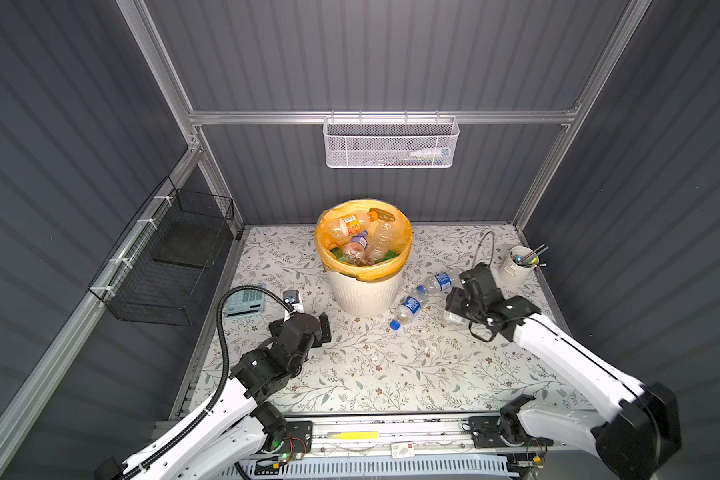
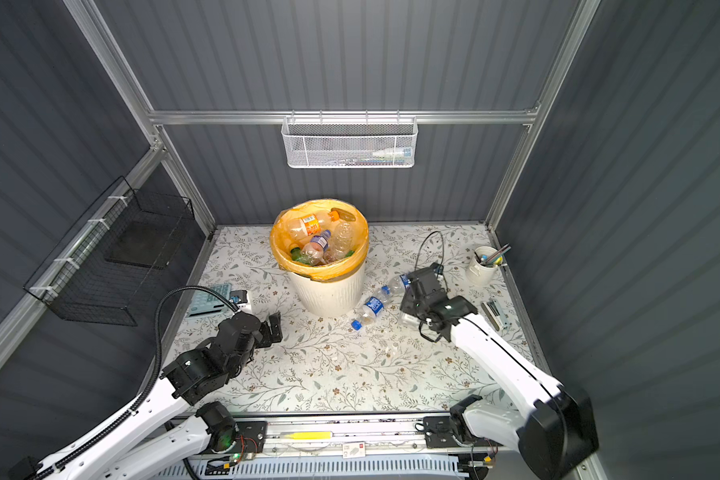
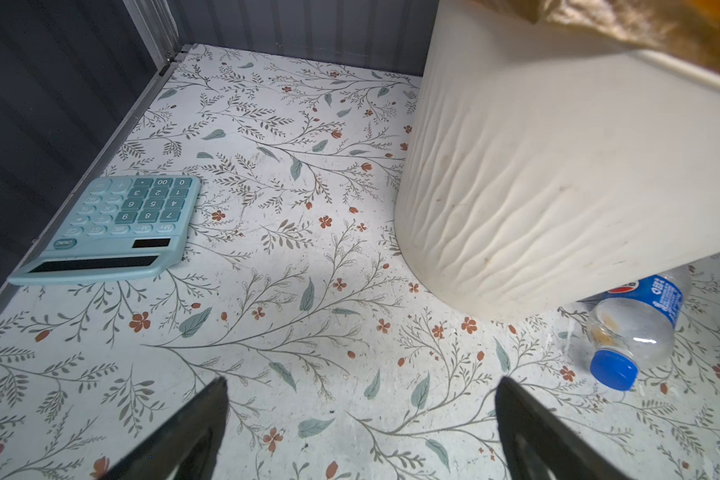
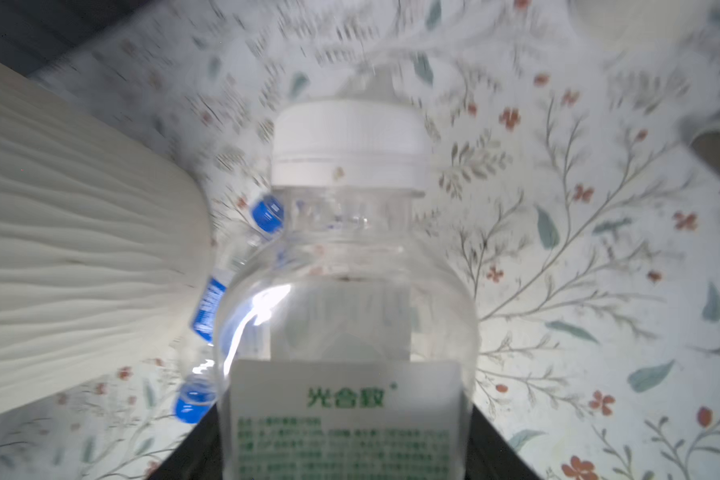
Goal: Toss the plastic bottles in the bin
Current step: 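Grasp the white-capped green-labelled bottle with the right gripper and lift, then carry the green-labelled bottle over the bin and open the right gripper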
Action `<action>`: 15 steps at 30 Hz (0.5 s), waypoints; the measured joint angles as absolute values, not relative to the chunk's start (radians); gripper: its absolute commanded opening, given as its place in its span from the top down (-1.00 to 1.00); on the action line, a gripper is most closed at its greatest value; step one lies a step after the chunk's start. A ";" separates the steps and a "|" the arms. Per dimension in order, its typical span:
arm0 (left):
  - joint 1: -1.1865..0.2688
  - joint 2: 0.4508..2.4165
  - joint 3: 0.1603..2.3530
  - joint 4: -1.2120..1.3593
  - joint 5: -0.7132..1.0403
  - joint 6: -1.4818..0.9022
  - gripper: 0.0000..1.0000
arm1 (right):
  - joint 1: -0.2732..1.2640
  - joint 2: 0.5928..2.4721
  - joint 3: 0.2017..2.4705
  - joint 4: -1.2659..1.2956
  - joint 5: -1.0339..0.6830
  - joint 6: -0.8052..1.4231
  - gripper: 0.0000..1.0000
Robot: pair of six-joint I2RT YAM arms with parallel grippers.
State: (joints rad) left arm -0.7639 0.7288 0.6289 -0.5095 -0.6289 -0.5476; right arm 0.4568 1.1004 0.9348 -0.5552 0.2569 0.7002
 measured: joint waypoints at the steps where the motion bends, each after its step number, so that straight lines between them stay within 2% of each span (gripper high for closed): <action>1: -0.764 0.728 0.622 -0.510 -0.630 -0.551 -1.00 | 0.446 1.045 0.975 -0.554 0.263 0.683 -0.16; 5: -0.764 0.728 0.608 -0.511 -0.632 -0.561 -1.00 | 0.399 0.889 1.152 -0.506 0.286 0.627 -0.17; 8: -0.764 0.729 0.608 -0.512 -0.632 -0.562 -1.00 | 0.389 0.858 1.282 -0.437 0.291 0.599 -0.18; 12: -0.764 0.728 0.608 -0.512 -0.632 -0.562 -1.00 | 0.389 0.926 1.399 -0.289 0.248 0.596 -0.20; 15: -0.764 0.727 0.608 -0.513 -0.632 -0.569 -1.00 | 0.412 1.045 1.456 -0.180 0.196 0.612 -0.23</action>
State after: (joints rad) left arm -0.7643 0.7273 0.6083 -0.5129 -0.6315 -0.5686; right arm 0.4118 1.0451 1.4559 -0.1802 0.1955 0.6117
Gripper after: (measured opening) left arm 0.998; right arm 0.628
